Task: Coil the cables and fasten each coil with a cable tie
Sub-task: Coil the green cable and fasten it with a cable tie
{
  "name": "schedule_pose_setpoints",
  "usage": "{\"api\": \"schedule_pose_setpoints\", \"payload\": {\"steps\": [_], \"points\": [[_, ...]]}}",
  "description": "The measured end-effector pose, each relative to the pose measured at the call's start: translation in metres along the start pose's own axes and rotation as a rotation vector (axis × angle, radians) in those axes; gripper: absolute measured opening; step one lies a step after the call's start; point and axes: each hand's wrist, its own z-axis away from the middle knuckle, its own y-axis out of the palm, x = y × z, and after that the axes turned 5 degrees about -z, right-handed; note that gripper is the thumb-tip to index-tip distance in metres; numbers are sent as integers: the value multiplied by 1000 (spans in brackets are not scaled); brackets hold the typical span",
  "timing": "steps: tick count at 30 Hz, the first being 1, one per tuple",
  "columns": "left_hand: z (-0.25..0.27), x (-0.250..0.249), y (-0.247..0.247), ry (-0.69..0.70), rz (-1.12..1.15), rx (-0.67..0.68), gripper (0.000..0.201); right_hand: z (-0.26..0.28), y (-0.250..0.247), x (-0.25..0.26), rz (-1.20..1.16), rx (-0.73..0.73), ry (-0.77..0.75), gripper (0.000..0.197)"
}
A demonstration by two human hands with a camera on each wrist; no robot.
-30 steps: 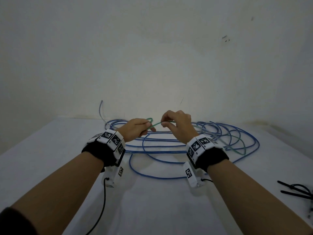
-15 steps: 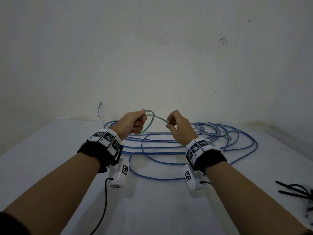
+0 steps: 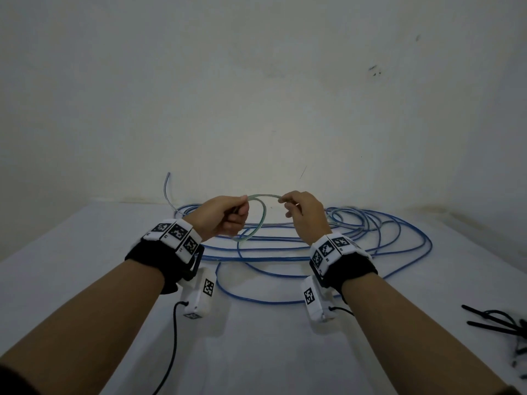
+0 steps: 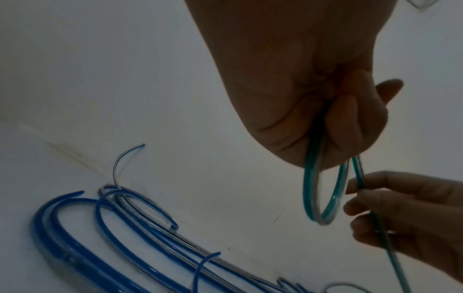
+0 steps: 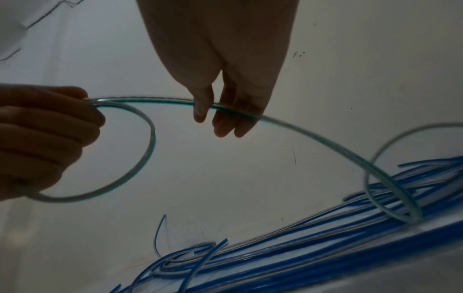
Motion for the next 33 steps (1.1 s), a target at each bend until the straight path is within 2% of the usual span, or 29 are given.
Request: {"api": "schedule_pose_setpoints", "payload": {"steps": [2, 6, 8, 11, 13, 17, 19, 23, 29, 32, 33], "points": [[1, -3, -2, 62, 67, -27, 41, 1, 0, -3, -2, 11, 56, 23], [0, -7, -5, 167, 104, -107, 44, 5, -4, -9, -23, -32, 136, 10], [-1, -7, -7, 190, 116, -142, 46, 6, -2, -11, 71, -38, 131, 6], [-4, -5, -9, 182, 207, -150, 53, 5, -1, -12, 263, -92, 92, 12], [-4, -4, -9, 180, 309, -122, 56, 3, 0, -8, 238, -91, 114, 19], [-4, -8, -5, 244, 372, -116, 39, 3, 9, -2, 49, -4, 241, 10], [-6, -11, -3, 283, 393, -121, 34, 4, 11, -3, 7, 54, 266, 15], [-10, -12, 2, 340, 402, -141, 29, 4, 11, 2, 15, 138, 208, 18], [-16, -11, 11, 445, 205, -341, 27, 6, 15, 13, -30, 263, 185, 15], [-20, -9, 15, 488, 164, -387, 23, 7, 17, 20, -58, 309, 142, 4], [-21, -8, 15, 499, 135, -395, 22, 7, 18, 21, -45, 319, 117, 6]]}}
